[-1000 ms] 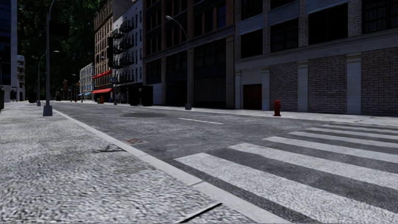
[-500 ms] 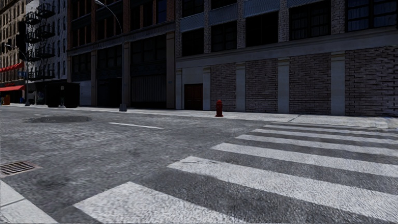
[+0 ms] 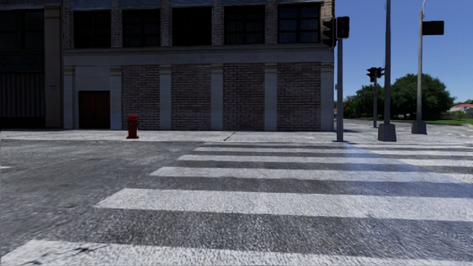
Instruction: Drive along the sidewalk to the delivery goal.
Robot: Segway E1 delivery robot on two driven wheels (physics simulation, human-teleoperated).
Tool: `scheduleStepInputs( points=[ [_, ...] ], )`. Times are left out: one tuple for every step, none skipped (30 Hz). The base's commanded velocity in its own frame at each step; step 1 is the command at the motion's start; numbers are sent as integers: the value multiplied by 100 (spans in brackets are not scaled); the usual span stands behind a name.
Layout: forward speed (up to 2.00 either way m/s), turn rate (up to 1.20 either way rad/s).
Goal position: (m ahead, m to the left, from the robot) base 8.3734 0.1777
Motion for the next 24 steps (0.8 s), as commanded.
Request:
scheduleStepInputs(
  points=[
    [190,-104],
    [190,-83],
    [190,-34],
    [190,-15],
    [190,-3],
    [190,0],
    [190,0],
    [190,0],
    [190,0],
    [190,0],
    [190,0],
    [190,0],
    [190,0],
    [190,0],
    [190,0],
    [190,0],
    [190,0],
    [190,0],
    [190,0],
    [189,0],
    [189,0],
    [189,0],
    [189,0],
    [189,0]
  ],
)
